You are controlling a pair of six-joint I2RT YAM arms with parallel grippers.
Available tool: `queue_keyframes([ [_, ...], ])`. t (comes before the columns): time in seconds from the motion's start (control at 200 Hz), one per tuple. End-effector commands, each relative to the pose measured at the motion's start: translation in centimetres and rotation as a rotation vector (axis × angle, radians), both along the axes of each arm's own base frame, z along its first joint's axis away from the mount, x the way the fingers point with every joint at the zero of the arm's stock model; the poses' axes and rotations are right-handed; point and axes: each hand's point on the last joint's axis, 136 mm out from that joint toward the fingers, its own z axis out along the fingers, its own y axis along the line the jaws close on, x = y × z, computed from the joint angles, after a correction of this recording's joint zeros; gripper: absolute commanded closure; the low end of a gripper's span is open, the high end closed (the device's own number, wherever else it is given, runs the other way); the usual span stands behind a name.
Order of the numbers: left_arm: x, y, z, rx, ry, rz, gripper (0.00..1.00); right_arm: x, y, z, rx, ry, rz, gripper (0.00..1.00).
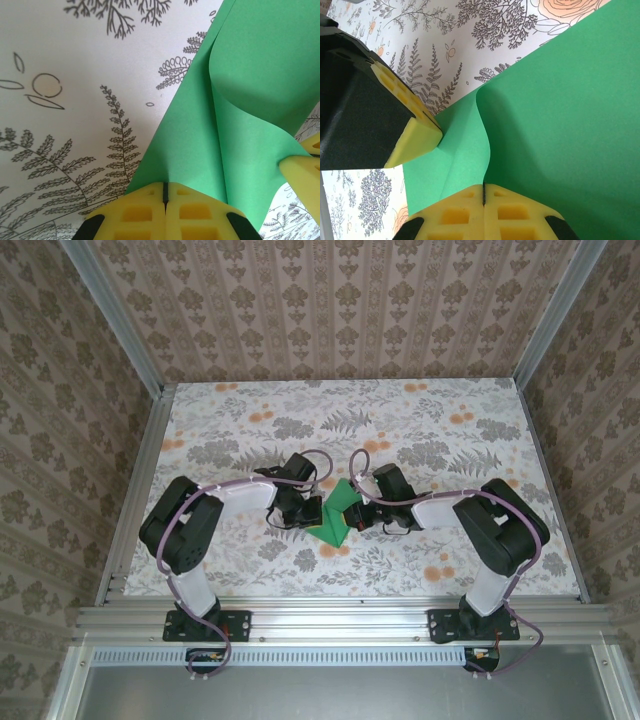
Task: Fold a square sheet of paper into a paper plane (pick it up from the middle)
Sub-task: Fold the triangle a second time at the center of the table.
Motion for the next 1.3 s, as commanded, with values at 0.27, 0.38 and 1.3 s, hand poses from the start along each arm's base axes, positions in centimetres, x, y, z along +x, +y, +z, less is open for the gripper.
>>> queue_keyframes([
  [0.27,-1.4,1.7,-2.4,0.110,0.052,-0.021,0.97,0.1,-0.5,-0.8,-0.037,-0.015,0.005,0.96],
  [0.38,-1.4,1.6,-2.4,0.108,0.051,-0.025,0.97,0.1,-0.7,-1.2,-0.056,-0.014,0.007,0.96],
  [1.3,-1.4,1.5,-2.4,0.111,0.051,-0.031,0.97,-0.1,-1.0,-2.9,-0.134,0.000,0.005,0.96],
])
